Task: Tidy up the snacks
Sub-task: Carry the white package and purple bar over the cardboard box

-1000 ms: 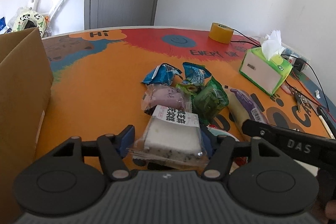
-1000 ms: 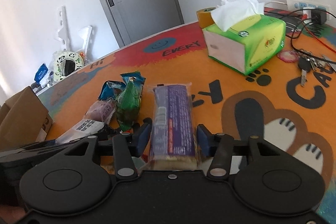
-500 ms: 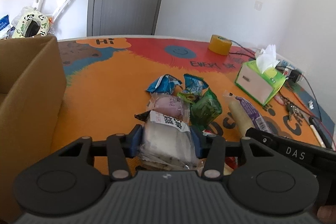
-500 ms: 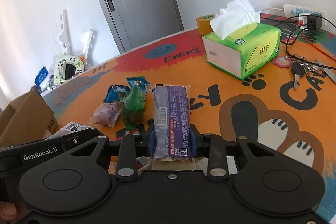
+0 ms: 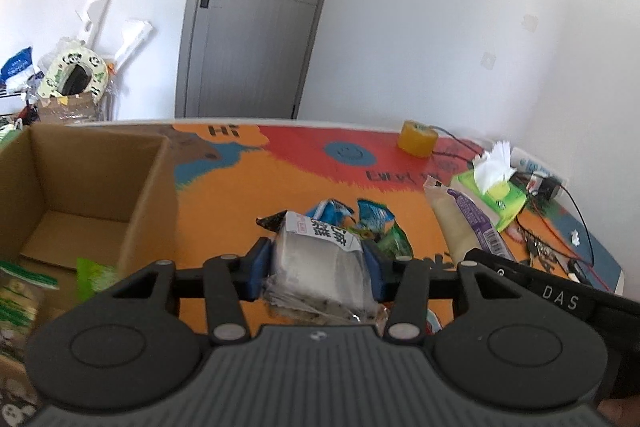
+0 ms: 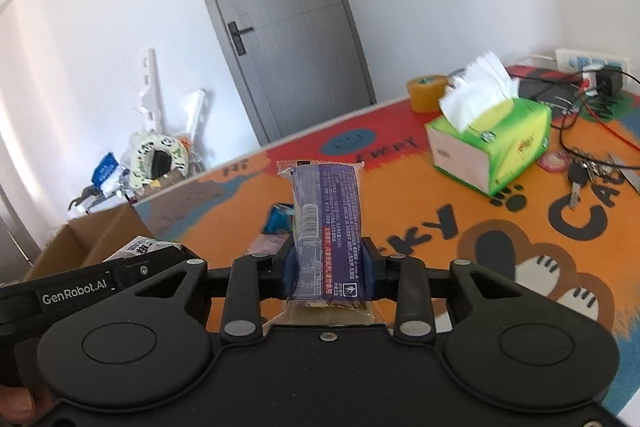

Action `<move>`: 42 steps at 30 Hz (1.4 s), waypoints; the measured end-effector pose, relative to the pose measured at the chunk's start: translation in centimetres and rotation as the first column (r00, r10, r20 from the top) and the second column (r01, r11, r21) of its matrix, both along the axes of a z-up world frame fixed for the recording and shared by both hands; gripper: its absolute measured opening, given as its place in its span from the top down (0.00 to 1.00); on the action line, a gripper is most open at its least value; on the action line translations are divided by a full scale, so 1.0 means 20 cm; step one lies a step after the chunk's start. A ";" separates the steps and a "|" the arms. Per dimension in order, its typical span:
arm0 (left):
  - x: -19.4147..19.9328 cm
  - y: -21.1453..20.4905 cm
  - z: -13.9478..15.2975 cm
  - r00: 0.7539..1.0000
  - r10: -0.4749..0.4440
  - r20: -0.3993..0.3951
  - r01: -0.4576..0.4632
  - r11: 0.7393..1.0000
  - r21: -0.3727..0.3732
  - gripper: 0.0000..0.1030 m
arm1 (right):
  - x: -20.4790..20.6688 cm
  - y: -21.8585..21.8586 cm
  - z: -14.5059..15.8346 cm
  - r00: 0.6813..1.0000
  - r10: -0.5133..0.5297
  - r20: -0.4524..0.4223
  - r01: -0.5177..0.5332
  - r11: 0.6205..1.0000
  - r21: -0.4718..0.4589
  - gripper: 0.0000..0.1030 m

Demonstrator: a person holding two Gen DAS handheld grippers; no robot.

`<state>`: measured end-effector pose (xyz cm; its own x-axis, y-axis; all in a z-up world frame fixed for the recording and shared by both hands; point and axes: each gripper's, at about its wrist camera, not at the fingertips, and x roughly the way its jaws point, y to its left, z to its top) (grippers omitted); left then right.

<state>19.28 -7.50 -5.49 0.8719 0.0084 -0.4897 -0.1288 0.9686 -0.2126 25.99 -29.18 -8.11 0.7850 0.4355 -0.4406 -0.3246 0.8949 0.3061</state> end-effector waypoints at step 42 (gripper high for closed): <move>-0.23 0.75 0.12 0.962 0.271 0.038 -0.269 0.962 -0.041 0.54 | -0.09 0.73 0.18 0.959 0.274 0.077 -0.275 0.961 0.005 0.69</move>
<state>14.68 7.43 -3.06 0.8597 0.2299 -0.4561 -0.3747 0.8907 -0.2573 24.25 -14.59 -4.59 0.6645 0.6454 -0.3767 -0.5798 0.7633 0.2849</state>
